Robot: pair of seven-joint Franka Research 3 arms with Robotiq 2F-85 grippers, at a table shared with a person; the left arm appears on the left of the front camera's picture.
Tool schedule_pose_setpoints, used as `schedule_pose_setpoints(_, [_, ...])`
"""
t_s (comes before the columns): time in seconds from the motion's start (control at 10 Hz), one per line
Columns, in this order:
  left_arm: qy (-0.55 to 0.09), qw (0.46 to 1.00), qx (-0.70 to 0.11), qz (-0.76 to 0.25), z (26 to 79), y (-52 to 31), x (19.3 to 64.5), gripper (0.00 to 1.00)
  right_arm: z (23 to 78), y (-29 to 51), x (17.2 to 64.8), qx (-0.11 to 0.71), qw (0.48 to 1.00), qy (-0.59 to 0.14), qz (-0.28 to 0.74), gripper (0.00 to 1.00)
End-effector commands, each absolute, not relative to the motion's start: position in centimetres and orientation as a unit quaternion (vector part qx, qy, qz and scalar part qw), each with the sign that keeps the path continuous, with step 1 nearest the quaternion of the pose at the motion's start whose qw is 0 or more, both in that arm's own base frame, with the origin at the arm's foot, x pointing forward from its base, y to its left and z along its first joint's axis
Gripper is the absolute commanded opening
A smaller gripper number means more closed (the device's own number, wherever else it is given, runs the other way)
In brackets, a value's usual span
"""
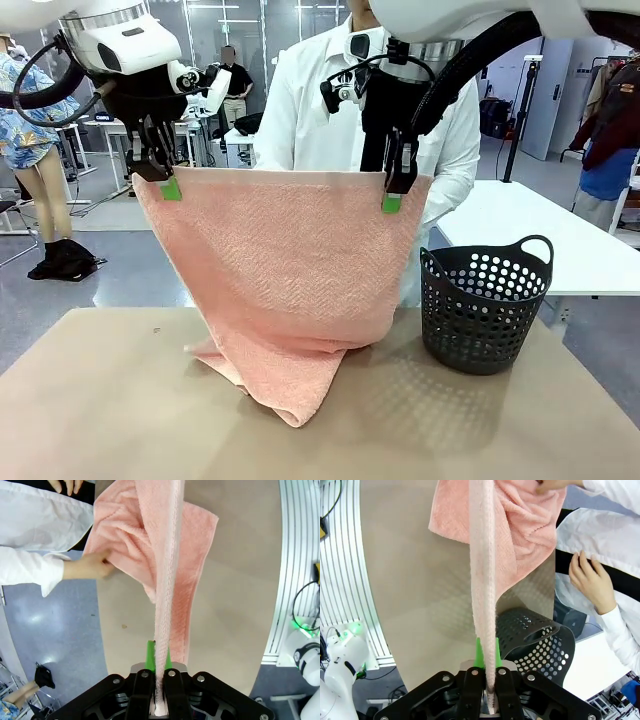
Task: Fold the towel.
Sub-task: Release the end of the 100 cm Hotel Towel you were holding and grab the top end of the folded side.
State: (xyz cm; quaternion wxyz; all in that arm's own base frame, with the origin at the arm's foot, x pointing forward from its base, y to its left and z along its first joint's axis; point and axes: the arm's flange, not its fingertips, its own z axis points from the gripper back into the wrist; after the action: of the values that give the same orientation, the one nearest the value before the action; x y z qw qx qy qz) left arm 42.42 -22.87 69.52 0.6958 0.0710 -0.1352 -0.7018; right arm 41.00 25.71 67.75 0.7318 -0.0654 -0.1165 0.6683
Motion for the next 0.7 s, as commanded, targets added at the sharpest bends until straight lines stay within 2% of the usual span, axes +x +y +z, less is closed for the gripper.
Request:
schedule_pose_setpoints(0.0, [-0.133, 0.694, 0.072, -0.704, 69.71, -22.67, 42.38, 0.0, 67.74, 25.73, 41.0, -0.066, 0.731, -0.116, 0.669, 0.0])
schedule_pose_setpoints(0.6, [-0.133, 0.694, 0.072, -0.704, 69.71, -22.67, 42.38, 0.0, 67.74, 25.73, 41.0, -0.066, 0.731, -0.116, 0.669, 0.0])
